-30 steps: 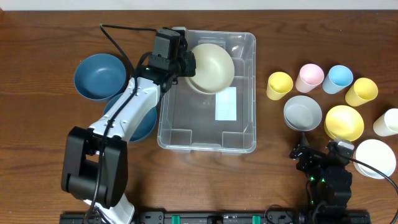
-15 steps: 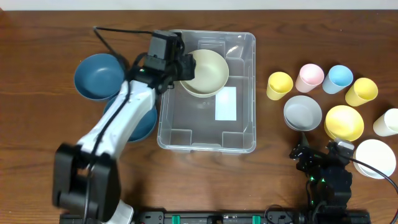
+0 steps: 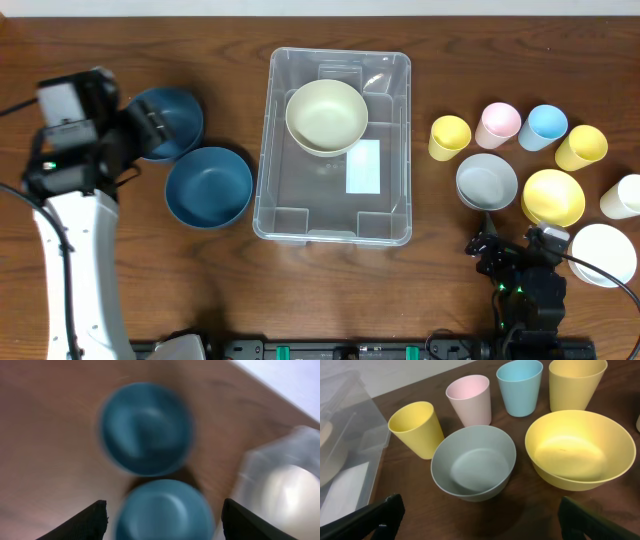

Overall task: Pack container
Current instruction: 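Move the left gripper back to the far teal bowl, grip rim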

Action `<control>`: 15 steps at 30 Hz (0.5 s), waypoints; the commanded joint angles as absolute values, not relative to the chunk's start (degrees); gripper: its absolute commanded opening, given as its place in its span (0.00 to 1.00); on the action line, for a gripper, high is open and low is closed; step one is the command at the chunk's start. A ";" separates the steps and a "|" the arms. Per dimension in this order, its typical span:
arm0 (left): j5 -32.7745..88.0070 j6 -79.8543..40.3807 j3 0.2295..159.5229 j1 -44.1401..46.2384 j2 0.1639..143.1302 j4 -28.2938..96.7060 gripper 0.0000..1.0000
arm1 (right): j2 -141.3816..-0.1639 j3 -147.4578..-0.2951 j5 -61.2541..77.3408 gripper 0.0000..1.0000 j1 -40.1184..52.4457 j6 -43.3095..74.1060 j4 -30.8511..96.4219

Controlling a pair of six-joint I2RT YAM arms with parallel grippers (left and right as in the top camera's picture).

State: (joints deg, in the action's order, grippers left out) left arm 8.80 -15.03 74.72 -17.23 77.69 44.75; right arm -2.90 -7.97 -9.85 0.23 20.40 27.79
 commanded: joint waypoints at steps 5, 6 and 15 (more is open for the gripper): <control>10.50 -14.66 75.13 -23.86 90.65 42.81 0.73 | -2.52 -7.81 -10.04 0.99 -0.21 20.97 27.81; 10.50 -14.68 75.13 -24.05 92.86 42.00 0.73 | -2.52 -7.81 -10.04 0.99 -0.21 20.97 27.81; 11.07 -14.68 75.13 -24.10 107.48 36.18 0.64 | -2.52 -7.81 -10.04 0.99 -0.21 20.97 27.81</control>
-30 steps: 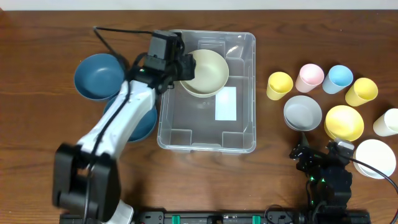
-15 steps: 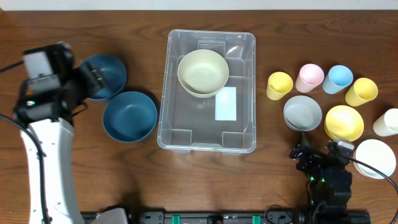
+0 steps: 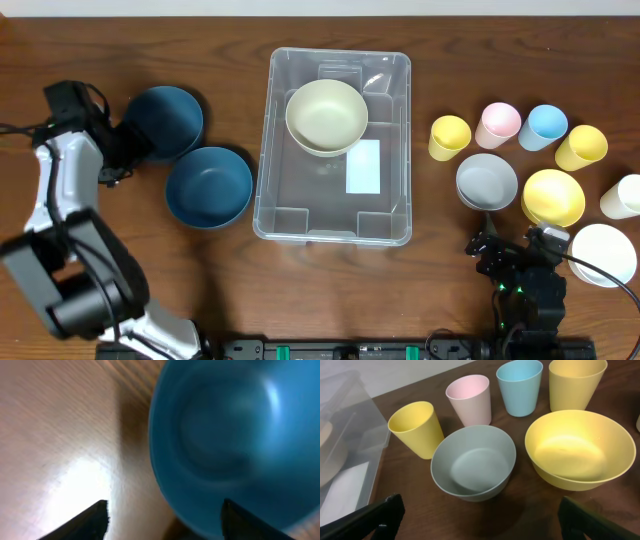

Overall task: Pack container
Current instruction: 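Move the left gripper back to the far teal bowl, grip rim, then carry the teal bowl over and stack it in the cream bowl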

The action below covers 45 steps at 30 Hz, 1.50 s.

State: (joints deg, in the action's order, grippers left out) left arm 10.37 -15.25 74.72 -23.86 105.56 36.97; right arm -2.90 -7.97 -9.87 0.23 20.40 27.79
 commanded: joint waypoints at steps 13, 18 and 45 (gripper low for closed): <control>11.11 -14.66 75.16 -24.10 107.98 36.18 0.06 | -2.52 -7.81 -10.04 0.99 -0.21 20.97 27.81; 11.09 -14.59 75.16 -24.10 103.79 36.77 0.06 | -2.52 -7.81 -10.04 0.99 -0.21 20.97 27.81; 14.83 -11.03 75.35 11.84 83.20 34.76 0.06 | -2.52 -7.81 -10.04 0.99 -0.21 20.97 27.81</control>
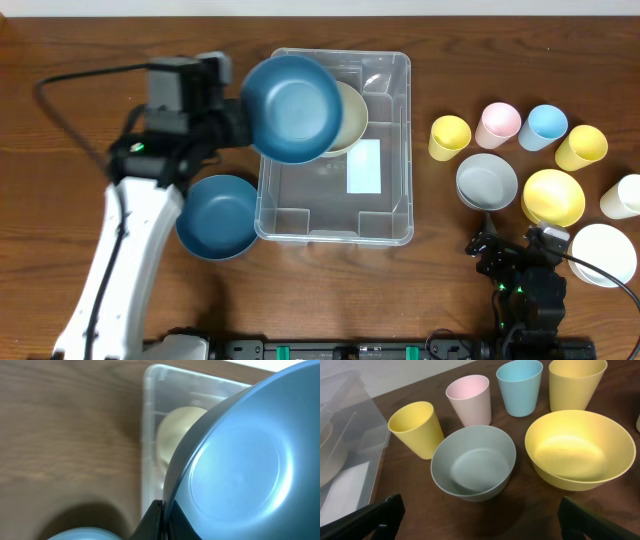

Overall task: Pack container
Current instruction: 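Carry the teal bowl over and stack it in the cream bowl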

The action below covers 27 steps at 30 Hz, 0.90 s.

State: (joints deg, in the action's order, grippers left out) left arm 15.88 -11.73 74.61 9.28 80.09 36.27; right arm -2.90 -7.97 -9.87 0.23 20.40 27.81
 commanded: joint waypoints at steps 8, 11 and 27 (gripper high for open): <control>11.57 -12.21 75.35 18.22 93.71 24.49 0.06 | -2.52 -7.81 -10.04 0.99 -0.21 20.97 27.81; 8.25 -14.52 75.35 18.31 96.40 22.68 0.06 | -2.52 -7.81 -10.04 0.99 -0.21 20.97 27.81; 7.01 -15.14 76.38 18.31 92.27 19.25 0.37 | -2.52 -7.81 -10.04 0.99 -0.21 20.97 27.81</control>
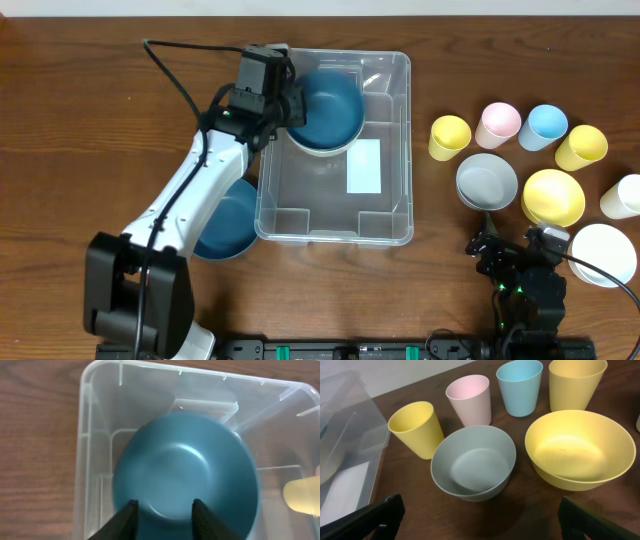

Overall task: Pack container
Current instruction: 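Carry the teal bowl over and stack it in the cream bowl, then reach the left gripper to the second teal bowl and grip rim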

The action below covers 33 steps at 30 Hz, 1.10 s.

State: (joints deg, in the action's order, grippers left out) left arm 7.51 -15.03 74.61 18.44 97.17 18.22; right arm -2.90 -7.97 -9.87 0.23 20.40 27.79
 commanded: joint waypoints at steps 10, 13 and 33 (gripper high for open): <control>1.48 -15.14 78.06 14.35 76.01 39.31 0.52 | -2.52 -7.81 -10.04 0.99 -0.21 20.97 27.81; -3.22 -15.40 78.04 9.85 72.84 47.70 0.58 | -2.52 -7.81 -10.04 0.99 -0.21 20.97 27.81; 1.80 -18.33 60.60 -14.83 85.82 60.01 0.65 | -2.52 -7.81 -10.04 0.99 -0.21 20.97 27.81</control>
State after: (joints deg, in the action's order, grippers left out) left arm 0.54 -18.02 64.03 -13.87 84.09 61.30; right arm -2.87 -7.97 -9.85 0.23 20.43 27.79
